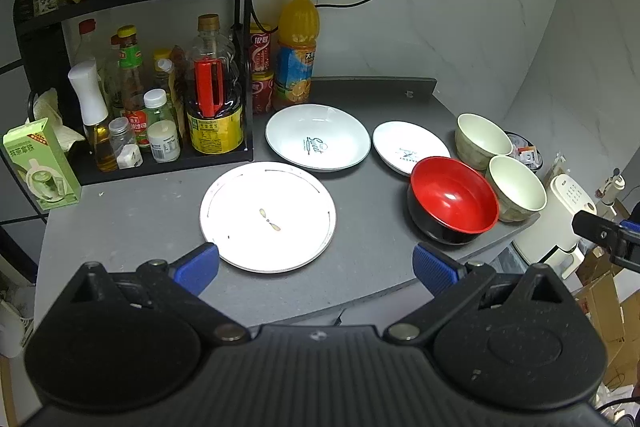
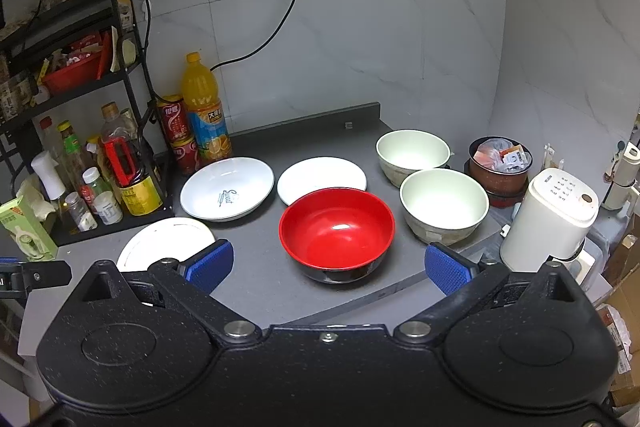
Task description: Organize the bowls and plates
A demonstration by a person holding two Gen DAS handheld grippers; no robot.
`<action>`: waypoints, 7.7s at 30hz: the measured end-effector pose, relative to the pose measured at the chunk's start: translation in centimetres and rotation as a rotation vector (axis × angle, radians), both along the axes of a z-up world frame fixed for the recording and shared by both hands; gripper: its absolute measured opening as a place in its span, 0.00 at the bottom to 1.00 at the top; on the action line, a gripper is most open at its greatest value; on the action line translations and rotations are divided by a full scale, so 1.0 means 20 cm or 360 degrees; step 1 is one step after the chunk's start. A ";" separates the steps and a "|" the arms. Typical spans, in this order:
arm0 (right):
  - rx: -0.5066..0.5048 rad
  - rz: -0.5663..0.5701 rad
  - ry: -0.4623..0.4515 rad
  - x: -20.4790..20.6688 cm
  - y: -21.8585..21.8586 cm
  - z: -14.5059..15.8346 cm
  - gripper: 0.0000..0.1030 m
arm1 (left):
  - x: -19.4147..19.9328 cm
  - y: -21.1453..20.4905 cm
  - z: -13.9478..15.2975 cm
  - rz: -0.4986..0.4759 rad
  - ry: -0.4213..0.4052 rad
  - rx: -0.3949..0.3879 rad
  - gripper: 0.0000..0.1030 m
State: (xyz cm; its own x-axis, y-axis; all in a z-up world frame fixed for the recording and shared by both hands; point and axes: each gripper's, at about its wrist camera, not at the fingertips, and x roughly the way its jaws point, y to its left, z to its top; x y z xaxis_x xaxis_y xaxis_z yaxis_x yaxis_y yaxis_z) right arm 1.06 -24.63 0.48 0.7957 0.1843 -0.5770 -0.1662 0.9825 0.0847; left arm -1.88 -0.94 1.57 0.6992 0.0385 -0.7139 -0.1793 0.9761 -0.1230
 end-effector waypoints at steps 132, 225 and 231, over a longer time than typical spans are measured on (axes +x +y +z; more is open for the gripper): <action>0.0257 -0.0294 0.0724 1.49 -0.88 -0.88 0.57 | 2.00 -1.27 -0.76 -0.0553 0.0543 -0.0145 0.58; 0.0191 -0.0024 0.0609 1.17 -0.24 -0.63 0.08 | 1.48 -0.42 -0.69 -0.0291 0.0548 -0.0431 0.08; 0.0182 -0.0029 0.0661 1.17 -0.24 -0.68 0.13 | 1.48 -0.44 -0.73 -0.0280 0.0589 -0.0439 0.08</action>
State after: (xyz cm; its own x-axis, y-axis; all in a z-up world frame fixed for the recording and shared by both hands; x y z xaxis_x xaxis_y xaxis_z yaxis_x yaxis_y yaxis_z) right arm 24.45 -29.34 -13.12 0.5040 0.2537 -0.8256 -0.0778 0.9653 0.2492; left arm 27.64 -9.75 -13.12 0.3757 -0.2826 -0.8826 -0.0952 0.9356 -0.3401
